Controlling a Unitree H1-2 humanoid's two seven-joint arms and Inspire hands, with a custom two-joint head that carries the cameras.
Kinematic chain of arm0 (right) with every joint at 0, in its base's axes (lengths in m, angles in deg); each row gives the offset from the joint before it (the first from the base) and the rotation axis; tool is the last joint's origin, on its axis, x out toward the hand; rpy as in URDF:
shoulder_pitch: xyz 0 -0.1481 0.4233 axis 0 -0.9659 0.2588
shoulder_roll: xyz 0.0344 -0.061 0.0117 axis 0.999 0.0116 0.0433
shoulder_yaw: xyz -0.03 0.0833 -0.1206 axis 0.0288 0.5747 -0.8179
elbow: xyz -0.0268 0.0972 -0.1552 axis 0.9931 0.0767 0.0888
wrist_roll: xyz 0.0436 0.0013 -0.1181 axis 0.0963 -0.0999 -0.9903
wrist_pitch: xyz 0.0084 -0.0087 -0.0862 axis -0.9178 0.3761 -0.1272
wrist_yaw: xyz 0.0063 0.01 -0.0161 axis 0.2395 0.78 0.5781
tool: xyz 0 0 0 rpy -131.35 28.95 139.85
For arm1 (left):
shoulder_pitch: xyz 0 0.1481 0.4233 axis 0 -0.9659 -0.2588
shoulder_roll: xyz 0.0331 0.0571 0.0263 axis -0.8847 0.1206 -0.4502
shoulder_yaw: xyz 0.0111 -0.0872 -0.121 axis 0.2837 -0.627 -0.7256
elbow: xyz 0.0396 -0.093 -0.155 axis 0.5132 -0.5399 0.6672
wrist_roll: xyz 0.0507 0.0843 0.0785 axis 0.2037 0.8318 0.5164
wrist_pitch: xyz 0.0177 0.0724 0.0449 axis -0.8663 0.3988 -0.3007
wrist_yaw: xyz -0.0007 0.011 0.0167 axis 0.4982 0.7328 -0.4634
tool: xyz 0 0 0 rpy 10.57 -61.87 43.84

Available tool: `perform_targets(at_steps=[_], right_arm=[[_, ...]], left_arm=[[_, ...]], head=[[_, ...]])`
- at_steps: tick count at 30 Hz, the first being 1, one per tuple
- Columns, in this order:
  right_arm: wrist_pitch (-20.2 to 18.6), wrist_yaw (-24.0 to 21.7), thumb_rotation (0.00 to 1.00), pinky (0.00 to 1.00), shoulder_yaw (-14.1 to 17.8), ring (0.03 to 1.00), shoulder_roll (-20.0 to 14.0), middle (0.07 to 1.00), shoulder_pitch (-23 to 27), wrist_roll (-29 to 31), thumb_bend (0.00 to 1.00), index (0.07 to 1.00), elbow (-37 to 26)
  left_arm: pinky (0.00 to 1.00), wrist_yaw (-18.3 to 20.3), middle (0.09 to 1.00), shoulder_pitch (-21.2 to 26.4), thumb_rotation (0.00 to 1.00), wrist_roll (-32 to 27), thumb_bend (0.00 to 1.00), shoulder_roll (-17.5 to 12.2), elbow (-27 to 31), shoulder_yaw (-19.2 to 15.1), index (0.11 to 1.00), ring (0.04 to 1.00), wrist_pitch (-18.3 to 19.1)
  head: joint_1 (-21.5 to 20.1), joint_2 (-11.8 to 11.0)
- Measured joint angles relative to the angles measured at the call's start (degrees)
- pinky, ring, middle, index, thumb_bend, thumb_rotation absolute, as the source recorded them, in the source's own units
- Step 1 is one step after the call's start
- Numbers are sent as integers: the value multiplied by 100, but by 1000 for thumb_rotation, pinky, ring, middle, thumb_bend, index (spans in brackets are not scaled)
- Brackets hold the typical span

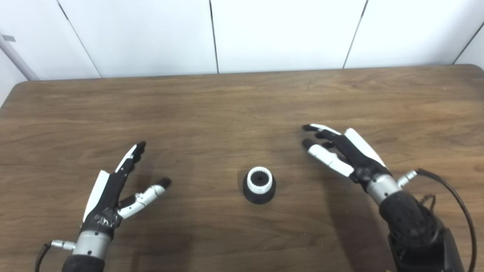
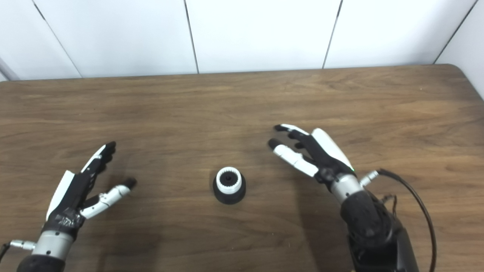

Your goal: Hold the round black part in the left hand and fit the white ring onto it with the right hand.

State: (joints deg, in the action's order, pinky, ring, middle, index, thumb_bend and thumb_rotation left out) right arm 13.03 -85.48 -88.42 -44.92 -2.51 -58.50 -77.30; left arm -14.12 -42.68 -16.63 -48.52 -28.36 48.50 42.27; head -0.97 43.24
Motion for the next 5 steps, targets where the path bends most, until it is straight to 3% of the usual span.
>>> perform_targets(at_steps=[5], right_arm=[[514, 668, 1000, 855, 312, 904, 135, 928, -297, 626, 492, 916, 325]], left_arm=[[1000, -218, 997, -59, 927, -994, 495, 322, -476, -276, 991, 999, -431]], head=[[-44, -61]])
